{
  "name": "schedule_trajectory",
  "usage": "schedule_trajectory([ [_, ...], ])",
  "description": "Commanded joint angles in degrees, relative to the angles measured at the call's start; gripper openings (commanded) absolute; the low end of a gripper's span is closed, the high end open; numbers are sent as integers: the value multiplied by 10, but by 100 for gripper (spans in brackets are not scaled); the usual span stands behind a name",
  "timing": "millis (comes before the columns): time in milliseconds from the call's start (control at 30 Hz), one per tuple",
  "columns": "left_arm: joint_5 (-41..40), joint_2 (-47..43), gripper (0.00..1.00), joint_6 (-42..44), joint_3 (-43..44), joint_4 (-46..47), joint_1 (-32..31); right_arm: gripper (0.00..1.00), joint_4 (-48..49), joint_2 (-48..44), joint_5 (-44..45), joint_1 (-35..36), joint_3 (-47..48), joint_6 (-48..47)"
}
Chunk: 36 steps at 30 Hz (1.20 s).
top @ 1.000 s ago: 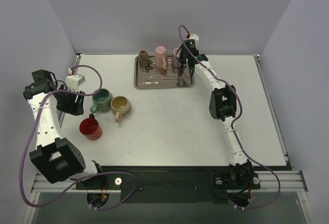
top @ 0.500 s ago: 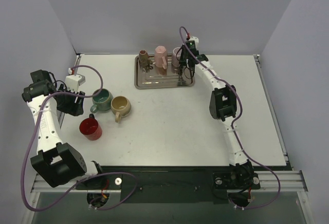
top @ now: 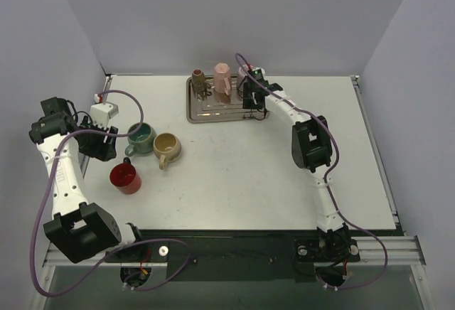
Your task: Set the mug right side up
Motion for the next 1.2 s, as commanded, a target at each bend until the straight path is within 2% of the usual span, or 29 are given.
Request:
schedule_trajectory([
  [0,23,-25,67,17,21,-13,-1,26,-101,-35,5,7,4,-37],
  [67,23,-29,67,18,20,-12,-1,26,-129,-46,-3,10,-18,-48],
  [233,21,-34,67,17,17,-3,-1,28,-126,-99,-27,11,-132,-60],
  [433,28,-32,67,15,17,-6,-1,27,-148,-124,-39,14,-165,-70],
  [667,19,-43,67,22,14,-4,-1,28,-133,-201,-50,15,-286,-82],
  [767,20,-46,69,26,8,-1,-1,36,-101,-236,-24,14,-305,-72],
  [833,23,-44,69,23,6,1,-1,66,-62,-255,8,17,-302,-57],
  [900,28,-40,69,22,6,2,-1,71,-15,-267,41,22,-296,-46],
  [1000,33,-38,69,20,5,4,-1,72,58,-260,92,25,-274,-19],
  [1067,33,-37,69,20,3,5,0,73,63,-230,125,25,-236,-4],
  [1167,36,-39,69,20,2,11,0,67,59,-170,143,25,-162,5],
])
